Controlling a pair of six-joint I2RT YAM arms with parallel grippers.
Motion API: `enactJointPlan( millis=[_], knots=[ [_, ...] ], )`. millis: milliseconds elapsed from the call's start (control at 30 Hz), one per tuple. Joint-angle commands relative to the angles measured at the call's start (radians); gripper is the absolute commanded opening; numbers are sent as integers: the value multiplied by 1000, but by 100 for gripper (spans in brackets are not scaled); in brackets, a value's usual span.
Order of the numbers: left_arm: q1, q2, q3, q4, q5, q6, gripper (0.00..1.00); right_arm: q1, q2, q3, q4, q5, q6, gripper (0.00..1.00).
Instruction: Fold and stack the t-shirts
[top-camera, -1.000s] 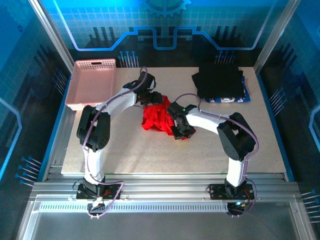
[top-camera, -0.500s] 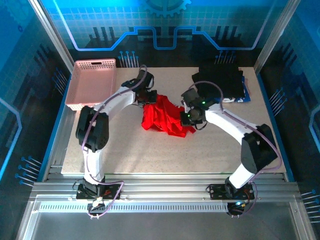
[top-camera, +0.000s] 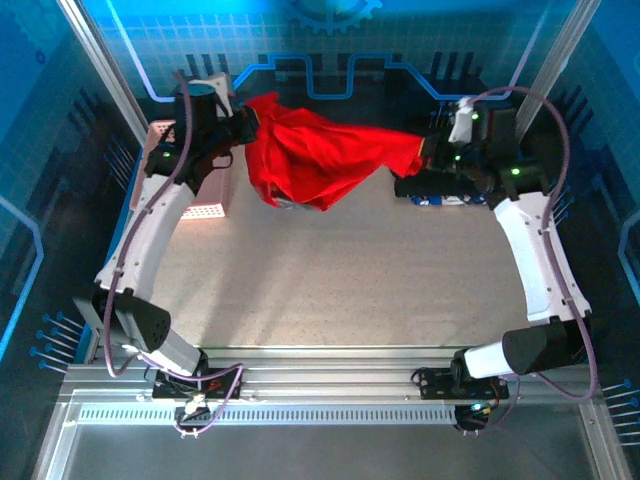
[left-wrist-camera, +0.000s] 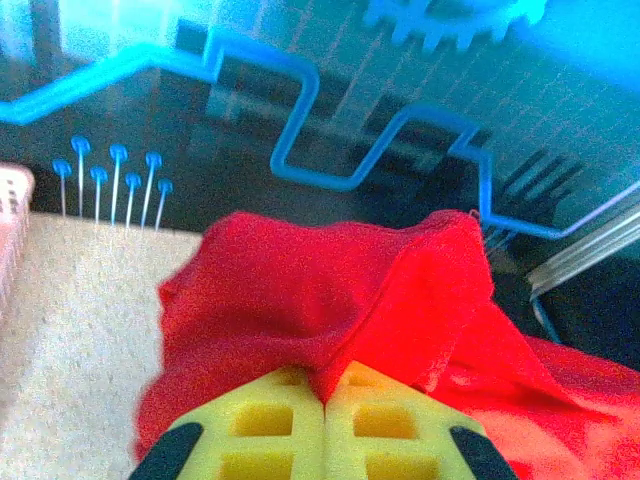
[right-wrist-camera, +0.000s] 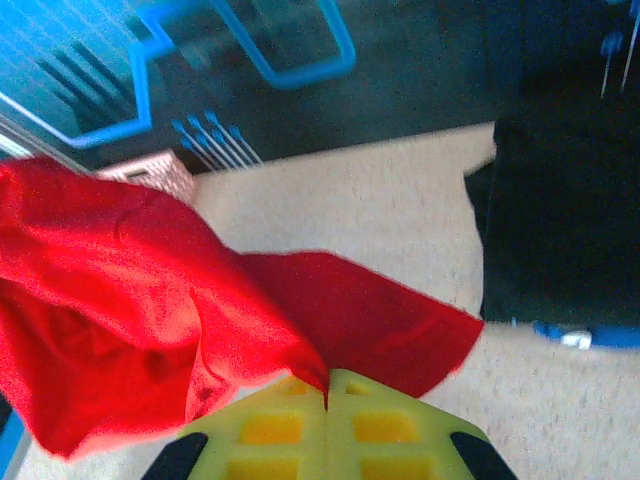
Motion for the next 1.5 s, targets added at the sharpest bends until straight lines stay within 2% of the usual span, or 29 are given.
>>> enactJointPlan(
  millis=[0,100,267,433,567,633,700,800,933,1100,1200,1300,1367,1400,1467],
  knots=[
    [47,-40,23,103,43,8,0,-48,-6,96,-13,-74,-32,0],
    [92,-93,-34,141,58,-37,0,-109,-33,91,-3,-135,-24,0],
    [125,-216,-288,321,156,-101,0,-187,-93,-40,-63,-170,-41,0],
    [124,-251,-473,357,280,-136,0,-253,-158,-245,-64,-158,-48,0],
    [103,-275,-624,421,323,-138,0,-283,-148,-334,-115,-160,-99,0],
    [89,-267,-675,413,327,-140,0,-288,-143,-389,-108,-171,-102,0],
    [88,-273,-738,428,315,-163,5,-288,-141,-434,-90,-164,-88,0],
    [96,-314,-838,500,291,-232,5,-302,-126,-478,-85,-112,-68,0],
    [82,-358,-914,544,328,-300,5,-328,-104,-517,-120,-30,-48,0],
    [69,-504,-1031,520,252,-324,5,-337,-147,-632,-68,-70,-15,0],
    [70,-525,-990,485,219,-304,4,-337,-166,-640,-20,-120,-18,12],
    [70,-455,-878,482,254,-275,4,-337,-149,-584,-13,-114,-41,36],
    [69,-411,-826,478,277,-266,4,-339,-110,-521,-72,-47,-54,38],
    [69,-401,-821,497,288,-272,4,-344,-96,-496,-98,-32,-58,43],
    [68,-398,-838,529,300,-300,4,-346,-92,-482,-117,-60,-54,47]
  ],
)
